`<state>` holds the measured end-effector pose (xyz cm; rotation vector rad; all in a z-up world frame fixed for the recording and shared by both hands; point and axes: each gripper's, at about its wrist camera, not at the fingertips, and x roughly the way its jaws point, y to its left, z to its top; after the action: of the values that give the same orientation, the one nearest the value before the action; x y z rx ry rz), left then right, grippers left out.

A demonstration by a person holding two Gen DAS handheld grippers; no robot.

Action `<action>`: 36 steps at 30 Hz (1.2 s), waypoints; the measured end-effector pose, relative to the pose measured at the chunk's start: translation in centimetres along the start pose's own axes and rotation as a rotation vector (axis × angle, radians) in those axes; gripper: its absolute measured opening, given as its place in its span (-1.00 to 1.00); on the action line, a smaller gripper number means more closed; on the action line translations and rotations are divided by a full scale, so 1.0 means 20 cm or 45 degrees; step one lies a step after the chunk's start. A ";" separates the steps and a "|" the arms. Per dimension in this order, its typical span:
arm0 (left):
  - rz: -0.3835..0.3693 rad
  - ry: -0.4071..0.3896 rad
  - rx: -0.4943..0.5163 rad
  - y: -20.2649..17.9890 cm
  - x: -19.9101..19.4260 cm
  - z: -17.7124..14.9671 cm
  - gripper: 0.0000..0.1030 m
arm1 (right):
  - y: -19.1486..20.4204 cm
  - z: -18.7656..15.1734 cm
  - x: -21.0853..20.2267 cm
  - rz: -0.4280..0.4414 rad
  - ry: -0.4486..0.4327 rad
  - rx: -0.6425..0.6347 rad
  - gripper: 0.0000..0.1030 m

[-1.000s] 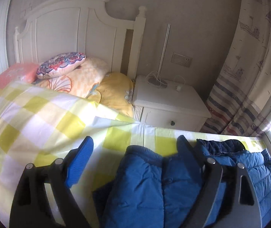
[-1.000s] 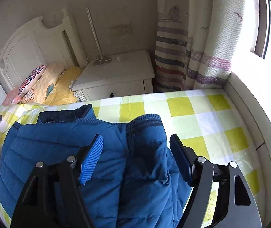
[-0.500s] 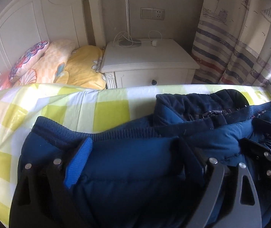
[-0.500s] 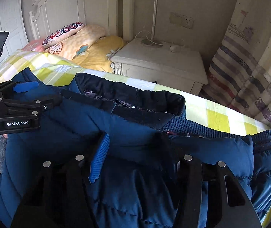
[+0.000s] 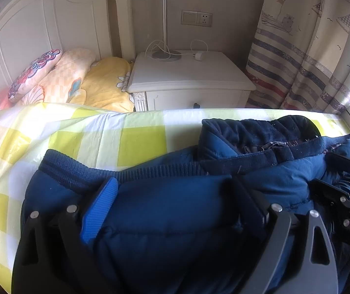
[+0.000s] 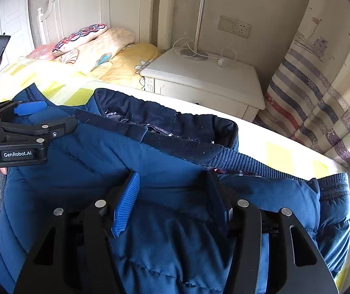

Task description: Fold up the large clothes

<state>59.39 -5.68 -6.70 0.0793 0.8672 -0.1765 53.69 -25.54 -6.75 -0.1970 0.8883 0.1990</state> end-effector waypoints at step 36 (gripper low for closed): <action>-0.222 0.093 -0.203 0.27 -0.05 0.04 0.83 | -0.75 -0.30 -0.05 0.137 -0.129 0.617 0.00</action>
<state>60.39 -0.37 -5.48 -0.1406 0.9581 -0.2683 52.51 -41.64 -8.38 0.3095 0.8226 0.0879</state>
